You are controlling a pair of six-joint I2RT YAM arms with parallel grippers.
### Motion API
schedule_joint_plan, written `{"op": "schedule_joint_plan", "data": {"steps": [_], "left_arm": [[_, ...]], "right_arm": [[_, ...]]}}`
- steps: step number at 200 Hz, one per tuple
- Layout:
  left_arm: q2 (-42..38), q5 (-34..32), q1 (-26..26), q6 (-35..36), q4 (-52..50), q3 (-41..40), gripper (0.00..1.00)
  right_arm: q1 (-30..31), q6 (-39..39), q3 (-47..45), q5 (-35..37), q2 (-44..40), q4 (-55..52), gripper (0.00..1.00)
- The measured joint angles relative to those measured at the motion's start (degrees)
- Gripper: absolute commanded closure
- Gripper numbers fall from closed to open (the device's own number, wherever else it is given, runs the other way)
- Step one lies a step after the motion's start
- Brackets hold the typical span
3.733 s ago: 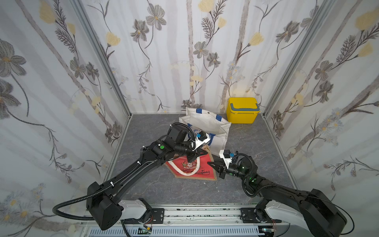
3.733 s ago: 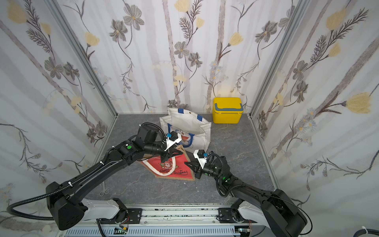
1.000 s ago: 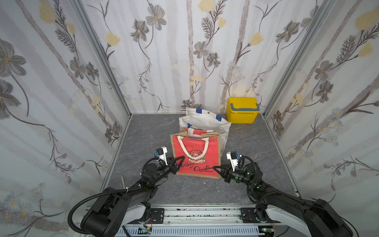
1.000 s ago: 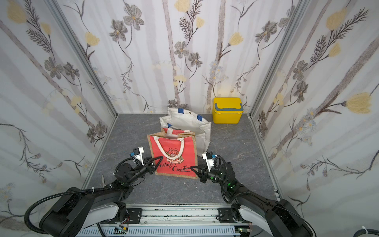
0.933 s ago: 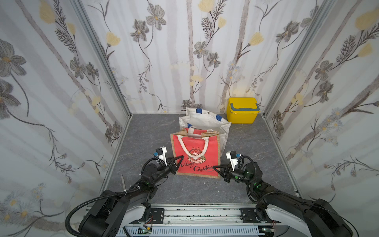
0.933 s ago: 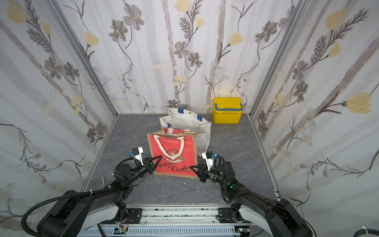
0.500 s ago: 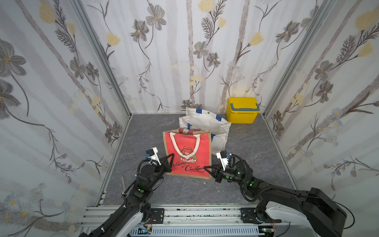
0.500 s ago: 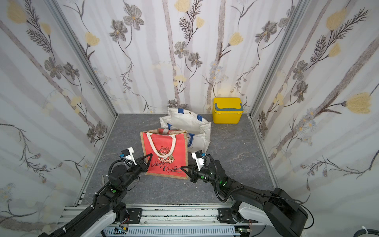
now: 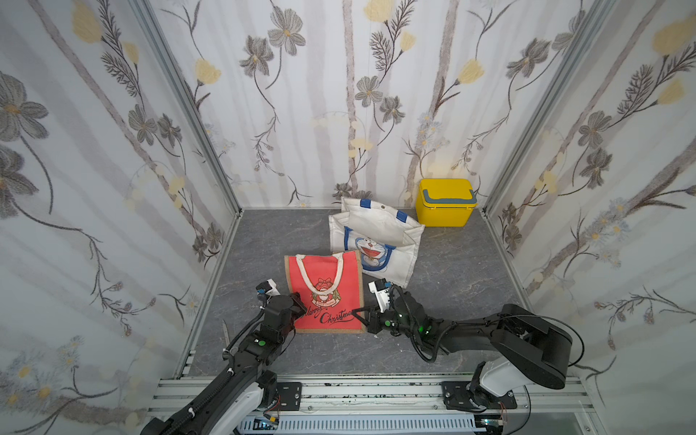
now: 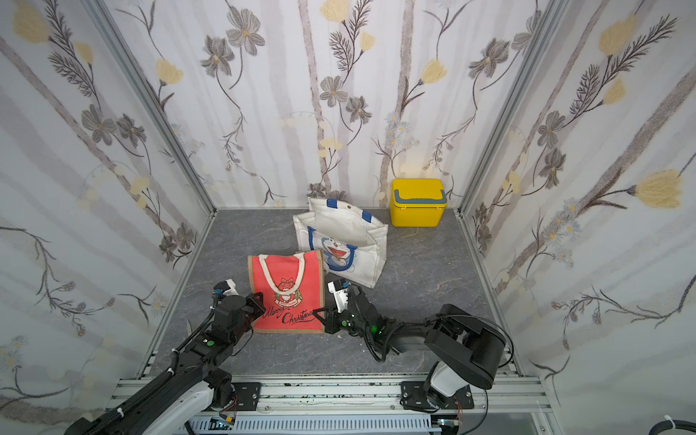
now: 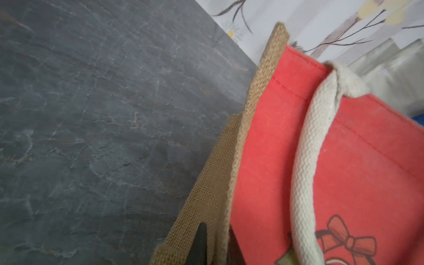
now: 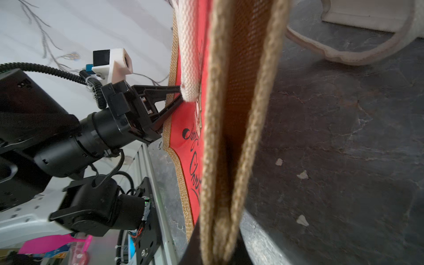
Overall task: Put away the canvas bag
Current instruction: Place the canvas bag at the center of the board.
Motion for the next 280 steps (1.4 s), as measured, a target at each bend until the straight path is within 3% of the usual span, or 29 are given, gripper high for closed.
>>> {"op": "schedule_joint_plan", "data": {"steps": [20, 55, 85, 107, 135, 170, 196, 226, 264, 280], "left_arm": [[2.21, -0.59, 0.04, -1.07, 3.37, -1.62, 0.72], [5.07, -0.74, 0.15, -1.36, 6.82, -1.97, 0.62], [5.14, -1.88, 0.46, -1.62, 7.26, -2.69, 0.24], [3.48, -3.52, 0.74, -1.49, 6.88, -2.97, 0.01], [2.86, -4.24, 2.34, -1.09, 6.49, -3.23, 0.00], [6.64, -1.86, 3.80, -1.36, 6.86, -3.48, 0.00], [10.34, 0.87, 4.02, -2.99, 9.81, -4.59, 0.12], [14.53, 4.22, 4.22, -4.48, 19.37, -7.63, 0.50], [15.54, 5.01, 4.26, -4.09, 18.71, -6.93, 0.96], [13.64, 5.14, 4.26, -3.89, 16.92, -5.49, 1.00]], "right_arm": [[0.33, -2.95, 3.13, 3.72, 2.05, -4.94, 0.85], [0.48, -5.92, 5.88, 7.98, 6.34, -9.62, 0.77], [0.74, -6.82, 6.01, 9.05, 8.07, -10.08, 0.83], [0.87, -7.52, 5.99, 9.18, 8.09, -9.81, 0.81], [0.66, -8.72, 6.21, 9.18, 7.89, -10.14, 0.75], [0.63, -10.19, 6.75, 9.14, 8.24, -10.40, 0.75], [0.63, -10.80, 6.93, 8.74, 8.35, -10.43, 0.77], [0.55, -11.72, 8.09, 8.98, 9.25, -10.62, 0.82], [0.55, -12.76, 11.06, 9.38, 10.99, -11.65, 0.86], [0.57, -12.83, 12.72, 9.42, 11.52, -12.68, 0.86]]}}
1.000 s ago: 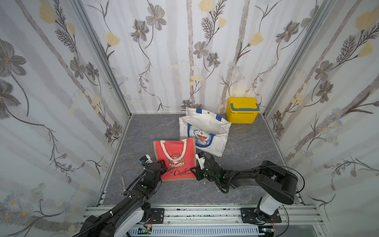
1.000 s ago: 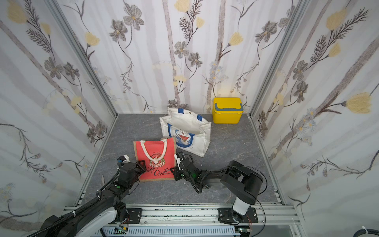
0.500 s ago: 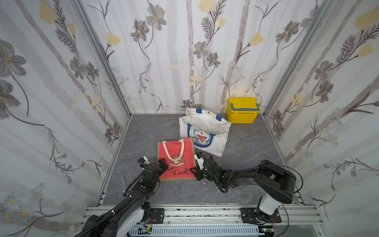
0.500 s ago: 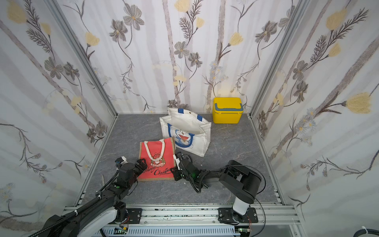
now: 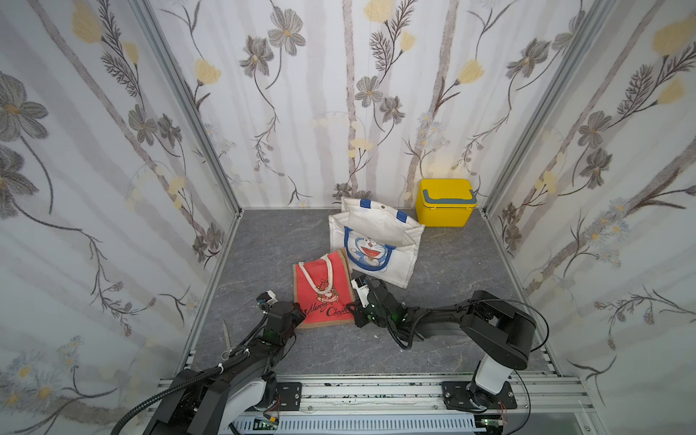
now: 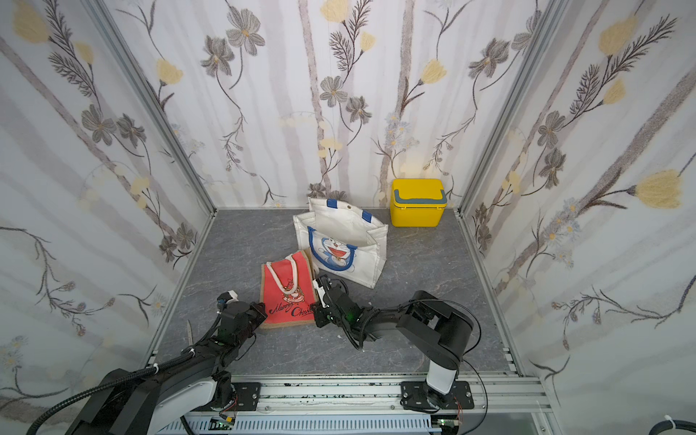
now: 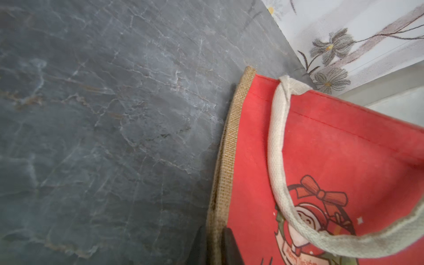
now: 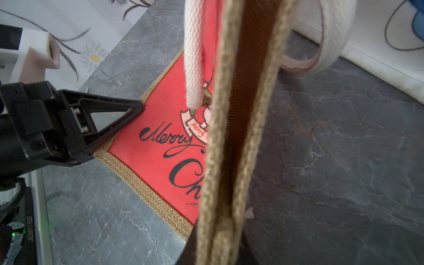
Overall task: Put away the canvas bag
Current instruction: Place the canvas bag at the center of the board.
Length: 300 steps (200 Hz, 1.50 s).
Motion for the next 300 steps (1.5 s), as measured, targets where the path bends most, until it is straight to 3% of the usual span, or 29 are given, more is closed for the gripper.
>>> {"op": "schedule_joint_plan", "data": {"steps": [36, 58, 94, 121, 143, 172, 199, 223, 253, 274, 300], "left_arm": [[-7.93, -2.19, 0.22, -0.20, -9.01, 5.40, 1.00], [-11.13, -3.43, 2.93, -0.24, -15.43, 10.05, 1.00], [-7.56, -4.07, 9.40, 2.40, -21.51, 21.86, 1.00], [-4.17, -5.11, 10.69, 4.24, -21.35, 28.57, 1.00], [-3.17, -5.11, 10.73, 4.13, -21.09, 27.34, 1.00], [-2.97, -2.73, 10.75, 1.84, -22.34, 18.18, 1.00], [-5.70, -1.11, 10.71, 0.46, -23.65, 11.32, 0.87], [-8.98, -1.31, 10.73, -0.68, -23.69, 8.96, 0.61], [-11.72, -2.67, 10.75, -1.97, -24.17, 8.33, 0.52], [-12.85, -3.69, 10.75, -2.38, -24.52, 8.33, 0.50], [-13.00, -4.55, 10.75, -2.78, -24.26, 8.02, 0.33]], "right_arm": [[0.28, -0.37, 7.61, -0.66, 1.51, -4.70, 0.88], [0.33, -0.57, 14.14, -1.09, 3.63, -8.09, 0.90], [0.22, -2.56, 28.55, 0.70, 8.50, -14.49, 0.91], [-0.07, -3.39, 36.33, 2.93, 10.80, -17.07, 0.80], [0.02, -3.48, 37.22, 2.78, 12.28, -18.82, 0.80], [0.57, -3.26, 33.05, 1.33, 13.09, -22.18, 0.75], [1.05, -2.84, 28.50, 1.05, 12.02, -24.06, 0.59], [1.03, -2.14, 25.40, 1.03, 10.47, -24.39, 0.51], [1.20, -1.14, 22.01, 0.59, 9.03, -25.83, 0.37], [1.42, -0.90, 20.39, 0.85, 7.10, -26.08, 0.35], [1.46, -0.94, 18.40, 2.25, 4.85, -25.97, 0.31]]}}
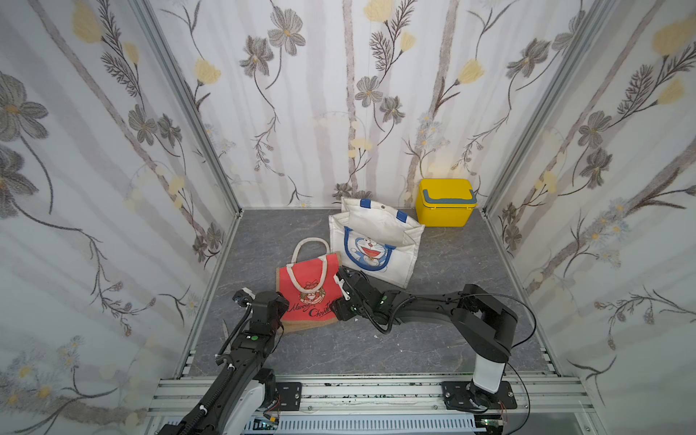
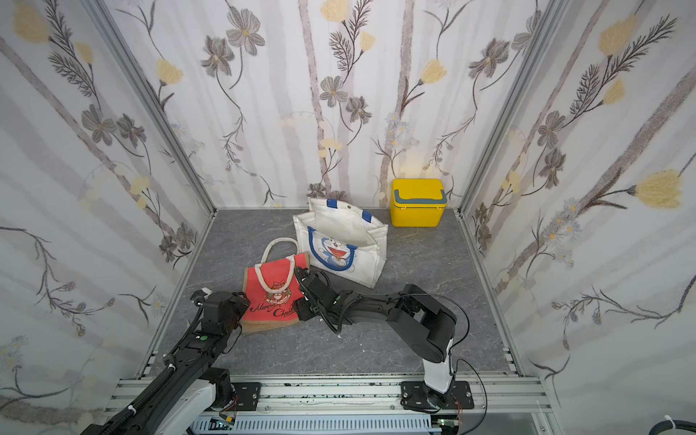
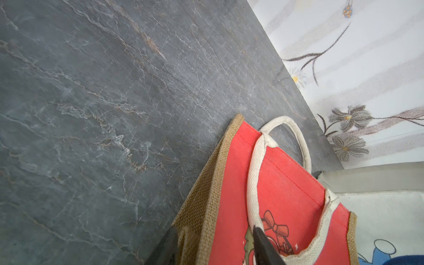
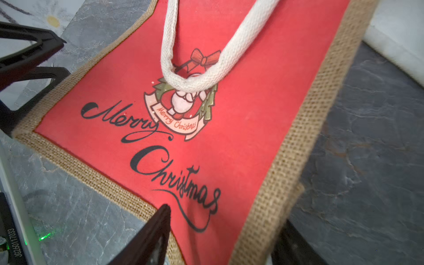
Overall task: Put away the canvas bag
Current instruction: Place the canvas bag at the center of the board.
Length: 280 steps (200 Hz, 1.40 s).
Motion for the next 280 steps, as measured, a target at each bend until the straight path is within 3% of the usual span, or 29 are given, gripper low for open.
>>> {"op": "schedule_joint_plan", "data": {"steps": [13, 42, 55, 73, 105, 143, 170, 195, 212, 232, 261, 274, 280], "left_arm": [[0.66, -0.17, 0.00, -0.33, 0.35, -0.48, 0.33], [1.22, -0.20, -0.04, 0.87, -0.11, 0.96, 0.49], [0.55, -0.11, -0.20, 1.36, 0.76, 2.45, 0.52], [0.68, 2.27, -0.20, 1.38, 4.55, 2.45, 0.61], [3.89, 7.82, -0.09, -1.46, 8.83, 2.01, 0.74], [11.08, 10.58, 0.57, -3.69, 16.02, 0.42, 0.94], [15.02, 13.53, 0.48, -4.39, 21.77, -3.82, 0.95], [12.81, 13.81, 0.37, -5.22, 21.33, -7.34, 1.00], [7.54, 13.44, 0.33, -6.10, 20.00, -8.94, 1.00], [0.33, 10.95, 0.22, -6.54, 15.17, -9.09, 1.00], [-6.23, 8.44, 0.81, -6.49, 11.10, -10.16, 1.00], [-7.28, 8.44, 0.87, -6.19, 10.23, -10.01, 0.82], [-7.87, 8.46, 0.87, -5.42, 9.42, -9.60, 0.62]], "right_arm": [[-0.09, -0.13, -0.15, 0.61, -0.02, -0.66, 0.28], [0.22, -1.51, -1.18, 3.80, -0.50, -1.84, 0.13], [0.37, -2.21, -2.60, 5.51, -1.62, -1.90, 0.04], [0.28, -3.72, -2.93, 7.65, -2.03, -1.03, 0.02], [0.07, -6.23, -2.51, 9.07, 0.15, 2.99, 0.19], [0.48, -8.09, -1.40, 7.50, 4.33, 7.45, 0.51], [1.84, -8.39, -2.23, 6.54, 5.60, 9.27, 0.55], [4.22, -8.07, -3.52, 6.47, 5.60, 9.53, 0.54], [4.90, -7.10, -4.17, 5.44, 4.76, 9.38, 0.49], [5.20, -5.68, -6.05, 5.35, 2.01, 8.13, 0.25], [5.27, -5.38, -7.52, 8.26, -2.40, 7.76, 0.13], [5.27, -5.86, -8.33, 10.21, -4.04, 8.98, 0.08], [5.27, -6.71, -8.74, 11.19, -4.61, 9.57, 0.02]]}}
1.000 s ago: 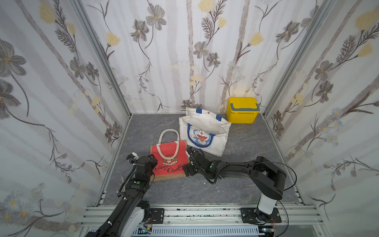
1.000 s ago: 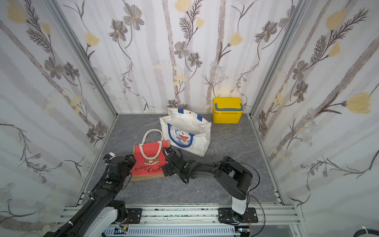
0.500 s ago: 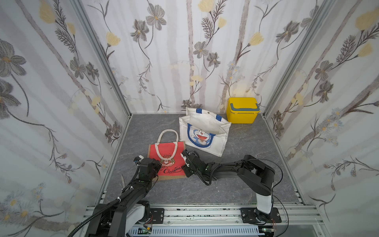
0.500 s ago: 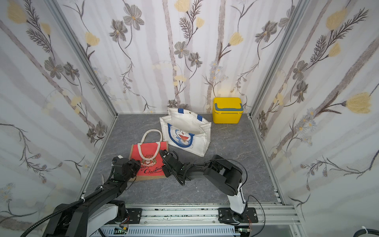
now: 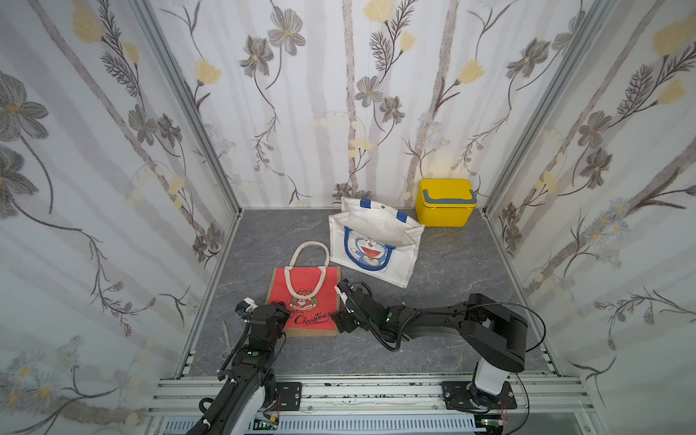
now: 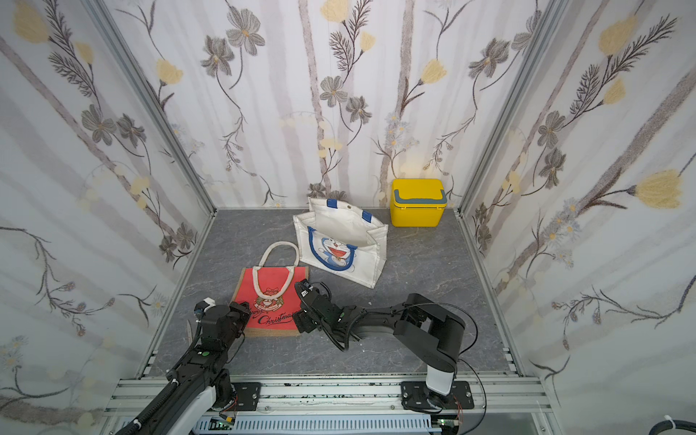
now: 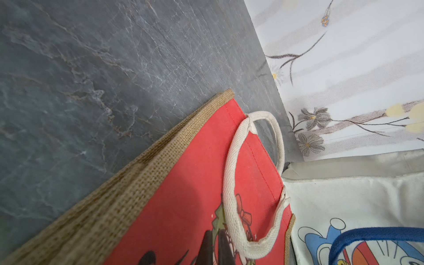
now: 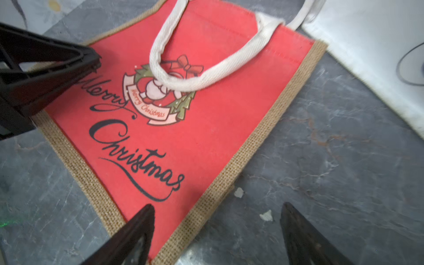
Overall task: Put away the canvas bag
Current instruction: Place the canvas bag at the center of the board, then adjust the canvas bag at the center of the board.
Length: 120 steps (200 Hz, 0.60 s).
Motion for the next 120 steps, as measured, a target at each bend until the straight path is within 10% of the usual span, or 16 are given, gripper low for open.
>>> {"op": "schedule_joint_plan", "data": {"steps": [45, 120], "left_arm": [[-1.27, 0.48, 0.22, 6.03, 2.27, 4.63, 0.01], [12.72, 2.16, 0.44, 8.20, 5.95, 10.47, 0.03]], "right_arm": [[-1.75, -3.74, 5.05, 4.35, 0.92, 1.31, 0.00], [-3.28, -6.69, 10.67, 2.95, 6.12, 4.17, 0.00]]}}
